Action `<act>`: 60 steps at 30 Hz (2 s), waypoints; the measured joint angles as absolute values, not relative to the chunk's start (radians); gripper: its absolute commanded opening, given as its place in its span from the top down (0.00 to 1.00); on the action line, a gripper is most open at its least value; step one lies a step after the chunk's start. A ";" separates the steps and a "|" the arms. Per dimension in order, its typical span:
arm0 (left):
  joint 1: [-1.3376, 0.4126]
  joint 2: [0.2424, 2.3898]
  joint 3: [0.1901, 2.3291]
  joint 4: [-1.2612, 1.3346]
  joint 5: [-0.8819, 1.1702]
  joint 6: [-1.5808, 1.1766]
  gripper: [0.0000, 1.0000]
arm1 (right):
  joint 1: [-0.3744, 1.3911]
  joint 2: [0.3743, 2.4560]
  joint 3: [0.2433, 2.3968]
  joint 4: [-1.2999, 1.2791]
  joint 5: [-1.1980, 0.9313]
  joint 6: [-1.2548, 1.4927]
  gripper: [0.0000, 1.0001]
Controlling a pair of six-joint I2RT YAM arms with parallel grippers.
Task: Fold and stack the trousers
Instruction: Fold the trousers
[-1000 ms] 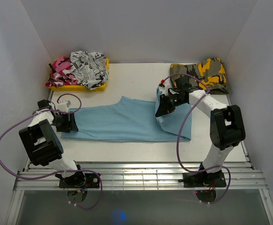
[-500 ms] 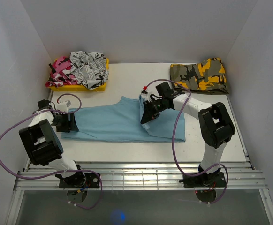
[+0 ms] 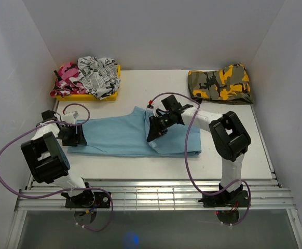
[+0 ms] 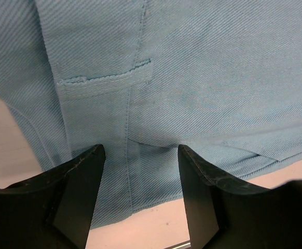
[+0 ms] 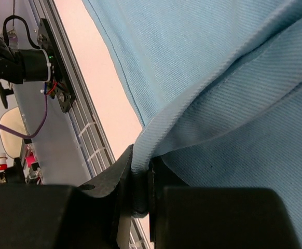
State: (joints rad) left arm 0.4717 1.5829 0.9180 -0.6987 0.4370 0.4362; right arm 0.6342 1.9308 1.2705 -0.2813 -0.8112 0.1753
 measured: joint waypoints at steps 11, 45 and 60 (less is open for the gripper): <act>0.472 1.583 0.915 -0.694 0.438 0.436 0.30 | 0.672 1.991 1.336 -0.204 -0.809 0.276 0.92; 0.134 1.413 1.050 -0.591 0.847 0.167 0.26 | 0.015 1.592 1.160 -0.538 -0.704 -0.159 0.34; -0.183 1.838 1.154 -0.300 0.664 -0.104 0.34 | -0.023 1.784 1.110 -0.564 -0.663 -0.174 0.26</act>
